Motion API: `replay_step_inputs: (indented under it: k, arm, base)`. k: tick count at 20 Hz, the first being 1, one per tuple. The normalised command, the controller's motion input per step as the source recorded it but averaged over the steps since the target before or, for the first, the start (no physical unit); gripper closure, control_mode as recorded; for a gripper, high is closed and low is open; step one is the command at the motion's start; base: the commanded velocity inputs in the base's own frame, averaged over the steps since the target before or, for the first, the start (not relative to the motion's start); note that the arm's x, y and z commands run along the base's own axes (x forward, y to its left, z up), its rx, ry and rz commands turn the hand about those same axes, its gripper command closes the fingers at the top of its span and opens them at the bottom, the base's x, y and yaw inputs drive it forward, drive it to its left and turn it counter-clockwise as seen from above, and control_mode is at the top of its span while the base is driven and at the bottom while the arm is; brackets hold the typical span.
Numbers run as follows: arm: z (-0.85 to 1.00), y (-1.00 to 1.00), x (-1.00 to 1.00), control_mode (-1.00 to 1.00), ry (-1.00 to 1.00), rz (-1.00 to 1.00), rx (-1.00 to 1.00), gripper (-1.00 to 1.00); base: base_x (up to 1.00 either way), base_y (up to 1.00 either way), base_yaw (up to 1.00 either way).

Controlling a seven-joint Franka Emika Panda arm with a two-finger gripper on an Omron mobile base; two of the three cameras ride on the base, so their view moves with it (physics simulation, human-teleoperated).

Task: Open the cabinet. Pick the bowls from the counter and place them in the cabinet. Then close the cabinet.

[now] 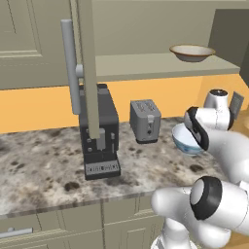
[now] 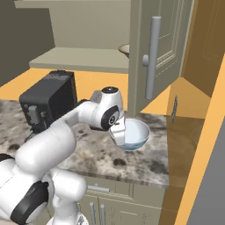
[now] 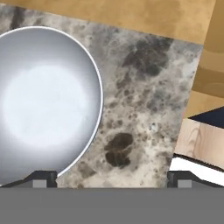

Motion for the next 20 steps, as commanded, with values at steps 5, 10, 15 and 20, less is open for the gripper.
replay_step_inputs:
  k: [5, 10, 15, 20]
  arm:
    - [-0.32, -0.20, 0.32, -1.00, 0.06, 0.00, 0.00, -1.00]
    - [-0.34, -0.15, 0.32, -1.00, 0.07, 0.00, 0.00, -1.00]
    - [-0.28, -0.16, 0.29, -1.00, 0.05, 0.00, 0.00, -1.00]
    - [-0.21, -0.16, 0.28, -1.00, 0.04, 0.00, 0.00, -1.00]
  base:
    - [0.00, 0.00, 0.00]
    - [0.00, 0.00, 0.00]
    - [0.00, 0.00, 0.00]
    - [0.00, 0.00, 0.00]
